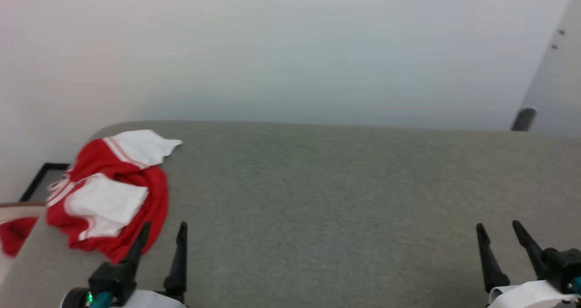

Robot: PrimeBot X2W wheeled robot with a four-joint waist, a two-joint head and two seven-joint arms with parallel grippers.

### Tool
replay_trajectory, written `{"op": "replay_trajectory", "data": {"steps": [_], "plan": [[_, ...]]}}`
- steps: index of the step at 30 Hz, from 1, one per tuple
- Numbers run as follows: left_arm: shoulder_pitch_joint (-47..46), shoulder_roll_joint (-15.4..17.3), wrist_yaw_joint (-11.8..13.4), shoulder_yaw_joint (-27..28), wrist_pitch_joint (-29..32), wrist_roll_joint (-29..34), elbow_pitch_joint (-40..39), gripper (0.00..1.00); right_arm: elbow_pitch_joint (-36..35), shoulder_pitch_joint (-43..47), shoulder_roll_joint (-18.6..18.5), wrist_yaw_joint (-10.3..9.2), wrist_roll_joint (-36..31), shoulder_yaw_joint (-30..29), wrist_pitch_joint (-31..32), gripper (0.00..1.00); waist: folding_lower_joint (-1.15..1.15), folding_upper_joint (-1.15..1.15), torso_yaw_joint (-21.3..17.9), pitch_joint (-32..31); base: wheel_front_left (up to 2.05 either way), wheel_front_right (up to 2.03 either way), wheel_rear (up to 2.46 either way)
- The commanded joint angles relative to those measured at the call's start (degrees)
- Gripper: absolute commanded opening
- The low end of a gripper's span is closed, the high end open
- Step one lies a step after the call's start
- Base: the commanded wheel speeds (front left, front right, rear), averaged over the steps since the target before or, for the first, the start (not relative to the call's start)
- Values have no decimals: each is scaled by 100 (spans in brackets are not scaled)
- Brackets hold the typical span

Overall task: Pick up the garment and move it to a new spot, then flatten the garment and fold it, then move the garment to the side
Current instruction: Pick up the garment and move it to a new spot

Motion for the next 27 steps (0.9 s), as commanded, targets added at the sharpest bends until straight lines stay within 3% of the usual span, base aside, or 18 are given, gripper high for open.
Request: {"op": "replay_trajectory", "data": {"steps": [1,16,23,27], "plan": [[-54,55,50,57,29,-30,65,100,17,24,17,4,35,82,-7,100,0,0,362,-135,0,0,0],[-154,296,246,309,319,-199,154,100,375,-201,153,3,276,720,-105,100,0,0,1654,-451,0,0,0],[-132,354,247,373,441,-337,52,100,523,-326,170,3,296,859,-155,100,0,0,1853,-371,0,0,0],[-296,428,127,295,675,-431,64,100,572,-307,145,3,321,834,-172,100,0,0,1910,-322,0,0,0]]}}
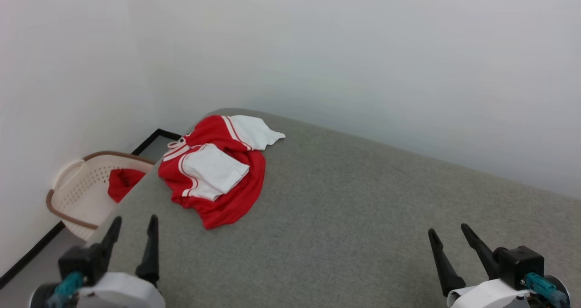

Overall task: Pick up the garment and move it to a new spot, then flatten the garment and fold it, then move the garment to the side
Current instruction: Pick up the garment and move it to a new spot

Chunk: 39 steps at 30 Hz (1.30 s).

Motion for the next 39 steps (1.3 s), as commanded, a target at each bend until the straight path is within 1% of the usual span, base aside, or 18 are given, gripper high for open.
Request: {"op": "replay_trajectory", "data": {"steps": [1,5,9,10,12,19,21,26,29,32,34,39], "plan": [[-177,97,-84,-47,143,-51,-14,100,0,6,-15,2,-1,-33,-15,100,0,0,33,72,0,0,0],[-559,242,-201,-85,631,-255,-52,100,-108,-80,-116,2,-33,-58,63,100,0,0,-67,321,0,0,0],[-1171,511,-278,-10,1210,-535,68,100,-275,-162,-252,2,-50,-84,172,100,0,0,-239,670,0,0,0],[-1171,511,-278,-10,1210,-535,68,100,-275,-162,-252,2,-50,-84,172,100,0,0,-239,670,0,0,0],[-1549,675,-329,36,1476,-700,220,100,-441,-264,-339,2,-65,-84,243,100,0,0,-362,958,0,0,0],[-2945,1078,-424,80,2279,-1354,1016,100,-1024,-663,-616,1,-99,-159,512,100,0,0,-775,2046,0,0,0],[-3240,1110,-436,6,2460,-1519,1262,100,-1152,-771,-675,1,-100,-161,566,100,0,0,-896,2314,0,0,0],[-4006,1347,-461,-215,2954,-1799,1880,100,-1440,-1039,-777,1,-76,-176,673,100,0,0,-1150,2946,0,0,0],[-4351,1427,-460,-355,3254,-1931,2300,100,-1554,-1163,-818,1,-70,-146,722,100,0,0,-1284,3248,0,0,0],[-4674,1524,-462,-549,3705,-2044,2712,100,-1634,-1271,-844,1,-66,-116,752,100,0,0,-1390,3496,0,0,0],[-4858,1606,-463,-600,3959,-2076,2997,100,-1675,-1322,-856,1,-41,-87,771,100,0,0,-1460,3627,0,0,0],[-5233,1666,-464,-807,4442,-2104,3541,100,-1770,-1426,-874,1,-21,-82,810,100,0,0,-1597,3859,0,0,0]]}}
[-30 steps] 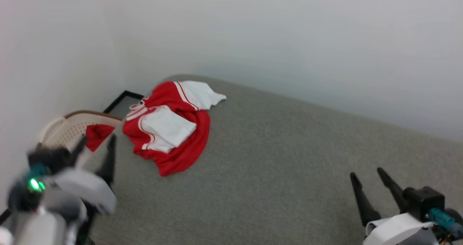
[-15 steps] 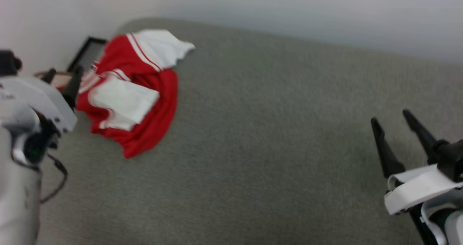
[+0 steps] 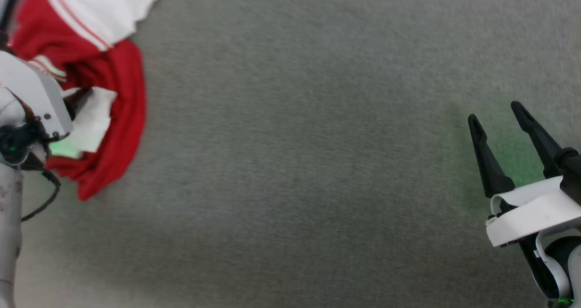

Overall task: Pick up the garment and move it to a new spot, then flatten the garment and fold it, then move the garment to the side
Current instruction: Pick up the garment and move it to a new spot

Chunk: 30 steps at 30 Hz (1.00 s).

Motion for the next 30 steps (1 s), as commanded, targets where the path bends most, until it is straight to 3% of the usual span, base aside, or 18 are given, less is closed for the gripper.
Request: {"op": "replay_trajectory", "data": {"steps": [1,7,17,18,19,20,30], "plan": [[-104,17,-19,-66,81,0,118,100,-43,-80,-13,-1,11,10,15,100,0,0,-400,443,0,0,0],[-249,-26,-5,-305,419,105,767,100,-123,-133,28,-1,52,-11,68,100,0,0,-491,533,0,0,0],[-193,-246,-13,-401,87,1,1462,100,-52,-106,107,-2,92,4,110,100,0,0,-562,264,0,0,0],[-192,-220,-13,-429,13,45,1489,55,-26,-73,117,-1,101,1,91,100,0,0,-559,198,0,0,0],[-201,-183,-14,-422,-103,56,1507,32,4,-39,128,-1,105,-4,77,100,0,0,-554,121,0,0,0],[-226,-133,-14,-412,-243,82,1514,0,39,-4,127,-1,90,-11,52,100,0,0,-548,36,0,0,0],[-310,161,-16,-569,-1204,171,1348,0,459,456,231,-1,165,-28,-120,100,0,0,-426,-1097,0,0,0]]}}
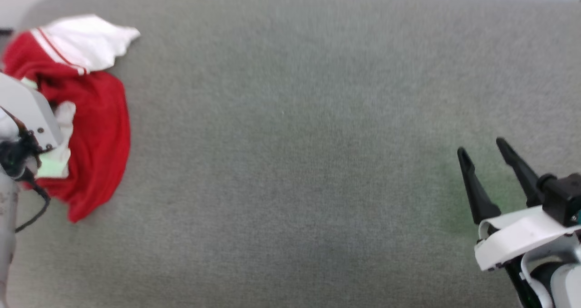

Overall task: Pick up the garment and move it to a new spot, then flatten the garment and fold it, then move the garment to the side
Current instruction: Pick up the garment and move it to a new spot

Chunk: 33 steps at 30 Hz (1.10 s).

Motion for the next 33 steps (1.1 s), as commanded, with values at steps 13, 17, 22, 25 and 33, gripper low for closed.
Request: {"op": "replay_trajectory", "data": {"steps": [13,17,22,25,33], "plan": [[-237,448,-12,-660,-597,21,-1204,0,356,744,290,0,106,-65,-216,100,0,0,296,-1919,0,0,0],[-332,533,-12,-831,-467,-78,-1719,0,331,847,335,0,98,-150,-246,100,0,0,260,-2121,0,0,0],[-308,606,-12,-899,-233,-180,-2272,0,306,861,343,0,59,-241,-274,100,0,0,153,-2230,0,0,0],[-246,644,10,-924,-70,-223,-2733,0,265,906,374,-1,0,-368,-270,100,0,0,36,-2273,0,0,0],[-59,706,266,-912,389,-386,-3900,0,208,981,355,0,-81,-739,-297,100,0,0,-418,-2305,0,0,0]]}}
